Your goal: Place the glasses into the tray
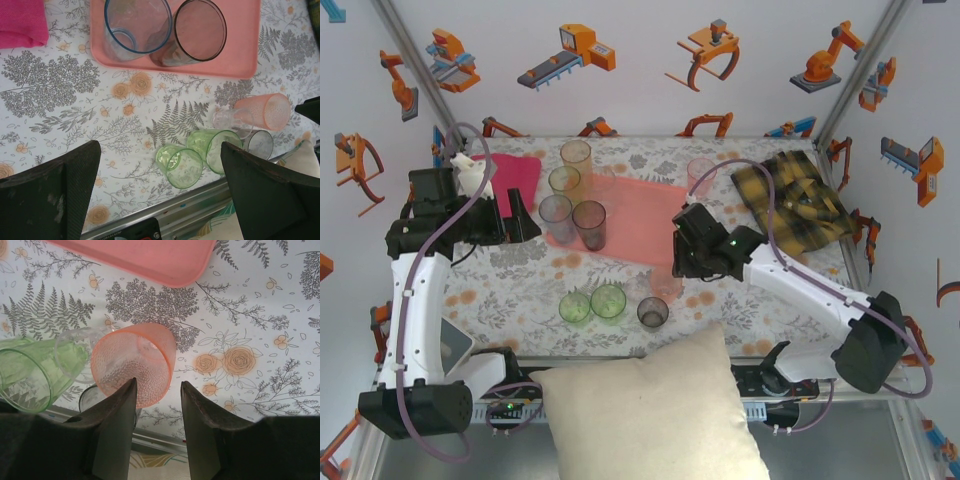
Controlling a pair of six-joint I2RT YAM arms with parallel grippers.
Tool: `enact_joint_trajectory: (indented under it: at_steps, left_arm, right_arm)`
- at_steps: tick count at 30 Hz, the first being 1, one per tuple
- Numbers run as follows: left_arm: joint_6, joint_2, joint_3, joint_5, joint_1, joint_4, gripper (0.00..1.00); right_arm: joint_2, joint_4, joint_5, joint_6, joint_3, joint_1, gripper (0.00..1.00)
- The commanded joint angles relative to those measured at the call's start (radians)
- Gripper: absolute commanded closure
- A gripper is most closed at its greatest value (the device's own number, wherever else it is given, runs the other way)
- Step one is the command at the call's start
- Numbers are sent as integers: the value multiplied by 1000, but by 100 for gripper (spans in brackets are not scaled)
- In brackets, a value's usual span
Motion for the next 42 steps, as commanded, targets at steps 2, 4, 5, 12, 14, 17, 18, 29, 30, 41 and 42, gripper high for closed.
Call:
enact_joint_trajectory:
  at_steps: [2, 4, 5, 12, 14, 17, 18, 29, 30, 41, 42]
  left_arm:
    - [20, -11, -7, 16, -4, -5, 3]
    - [20, -10, -8, 15, -4, -5, 3]
    - [22, -12, -9, 14, -3, -5, 3]
    - [23, -20, -15, 11, -4, -2, 3]
    - [24, -20, -18, 12, -3, -2, 3]
    - [23, -17, -18, 14, -3, 0, 3]
    - [22, -17, -18, 15, -3, 0, 3]
    - [21, -23, -22, 16, -3, 1, 3]
    - [22, -25, -21, 16, -3, 1, 3]
    - [19, -32, -20, 18, -4, 1, 3]
    - [19, -32, -18, 20, -3, 1, 3]
  right_arm:
    - [25, 37, 1, 21, -13, 12, 59]
    - [38, 42, -2, 20, -16, 13, 59]
    - [45, 47, -6, 20, -18, 14, 59]
    - [102, 34, 13, 19, -9, 25, 60]
    - [114, 15, 31, 16, -3, 29, 61]
    - [124, 2, 50, 13, -1, 34, 62]
    - [127, -1, 55, 14, -1, 34, 63]
    - [153, 20, 62, 12, -10, 34, 81]
    - [153, 20, 63, 11, -9, 34, 82]
    - [132, -34, 100, -11, 28, 34, 93]
    - [128, -39, 104, -12, 33, 34, 94]
